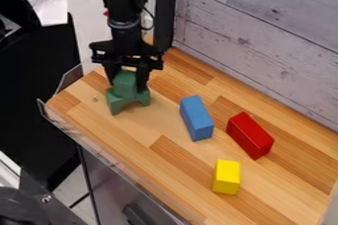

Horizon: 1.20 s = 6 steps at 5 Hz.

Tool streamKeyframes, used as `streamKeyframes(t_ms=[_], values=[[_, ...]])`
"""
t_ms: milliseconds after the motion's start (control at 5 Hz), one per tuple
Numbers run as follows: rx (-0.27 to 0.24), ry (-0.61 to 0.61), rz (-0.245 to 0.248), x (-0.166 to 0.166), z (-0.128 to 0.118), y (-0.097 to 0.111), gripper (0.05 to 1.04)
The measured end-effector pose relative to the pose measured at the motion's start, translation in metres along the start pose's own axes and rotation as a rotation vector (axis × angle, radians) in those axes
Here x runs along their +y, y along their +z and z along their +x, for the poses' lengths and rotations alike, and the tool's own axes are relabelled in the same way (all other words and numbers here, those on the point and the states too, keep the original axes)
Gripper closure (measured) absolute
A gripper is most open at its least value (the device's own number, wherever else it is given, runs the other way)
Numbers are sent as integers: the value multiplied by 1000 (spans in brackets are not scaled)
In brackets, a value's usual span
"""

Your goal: Pick green cube from the table place it on the top of an arch

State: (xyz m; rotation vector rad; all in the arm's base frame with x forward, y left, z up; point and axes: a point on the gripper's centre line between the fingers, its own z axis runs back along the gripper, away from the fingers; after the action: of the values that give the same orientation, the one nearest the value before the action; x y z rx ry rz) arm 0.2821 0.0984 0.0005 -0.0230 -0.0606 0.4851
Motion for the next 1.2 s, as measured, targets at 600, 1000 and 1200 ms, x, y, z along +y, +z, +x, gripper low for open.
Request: streamKeyframes(t_ms=[600, 1000, 1200], values=[[-25, 83, -3, 6, 4, -4, 83], [-143, 120, 61, -3, -9, 58, 83], [-211, 104, 79, -11, -19, 94, 83]])
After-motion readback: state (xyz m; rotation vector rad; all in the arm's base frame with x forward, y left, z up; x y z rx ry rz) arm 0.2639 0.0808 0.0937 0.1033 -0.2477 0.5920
